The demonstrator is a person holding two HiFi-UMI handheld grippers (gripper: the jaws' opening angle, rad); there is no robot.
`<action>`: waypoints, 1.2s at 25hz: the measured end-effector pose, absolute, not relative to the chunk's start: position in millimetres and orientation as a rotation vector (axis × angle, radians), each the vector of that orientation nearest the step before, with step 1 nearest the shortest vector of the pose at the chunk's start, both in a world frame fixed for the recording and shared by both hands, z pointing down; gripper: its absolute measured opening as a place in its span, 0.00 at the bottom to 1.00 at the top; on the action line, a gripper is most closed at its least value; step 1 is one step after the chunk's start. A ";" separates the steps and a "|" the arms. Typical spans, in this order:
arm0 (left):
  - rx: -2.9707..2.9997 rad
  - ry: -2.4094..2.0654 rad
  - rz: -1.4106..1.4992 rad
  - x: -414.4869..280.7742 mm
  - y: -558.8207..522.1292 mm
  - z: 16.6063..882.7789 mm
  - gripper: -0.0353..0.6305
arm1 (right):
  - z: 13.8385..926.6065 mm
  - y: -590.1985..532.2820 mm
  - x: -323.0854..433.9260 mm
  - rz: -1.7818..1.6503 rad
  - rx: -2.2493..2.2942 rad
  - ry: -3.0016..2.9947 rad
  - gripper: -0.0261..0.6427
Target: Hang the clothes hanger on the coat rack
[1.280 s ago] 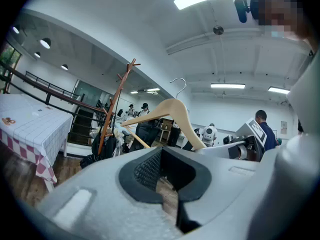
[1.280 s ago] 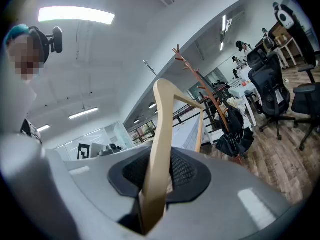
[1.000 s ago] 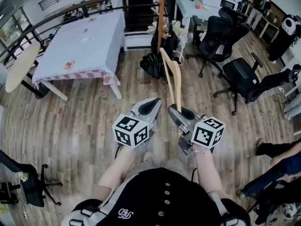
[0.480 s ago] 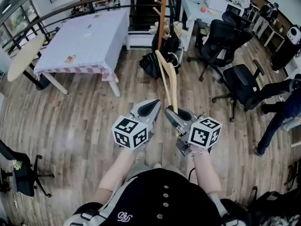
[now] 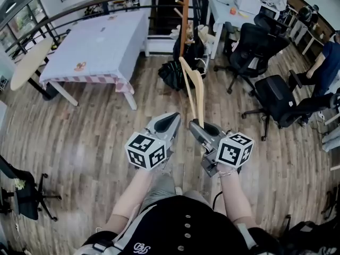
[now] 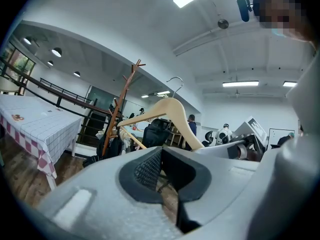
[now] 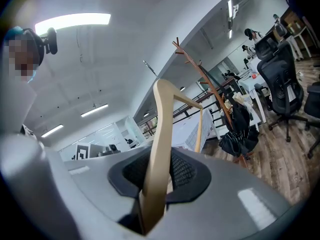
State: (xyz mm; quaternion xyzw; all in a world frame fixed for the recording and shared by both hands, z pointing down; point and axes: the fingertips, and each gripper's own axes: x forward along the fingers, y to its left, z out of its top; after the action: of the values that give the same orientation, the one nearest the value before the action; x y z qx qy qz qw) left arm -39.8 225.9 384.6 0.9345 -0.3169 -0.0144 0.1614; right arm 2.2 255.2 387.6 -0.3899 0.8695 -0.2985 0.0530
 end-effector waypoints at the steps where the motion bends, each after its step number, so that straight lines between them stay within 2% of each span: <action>1: 2.671 -0.899 -0.037 -36.8 221.1 385.6 0.04 | 388.0 249.3 2.7 -0.905 -1.186 2.640 0.16; 19: 2.727 -0.847 -0.073 -26.2 31.1 366.0 0.04 | 379.8 55.0 2.1 -0.881 -1.166 2.676 0.16; 30: 2.748 -0.818 -0.038 -16.3 -46.7 372.0 0.04 | 389.7 -23.0 11.3 -0.914 -1.169 2.673 0.16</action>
State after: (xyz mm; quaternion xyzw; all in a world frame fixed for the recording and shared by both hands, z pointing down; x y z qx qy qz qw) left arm -16.3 -46.7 372.0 0.9493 -0.2827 -0.0133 0.1366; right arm 11.3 -23.0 389.7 -0.3818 0.8736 -0.2987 0.0420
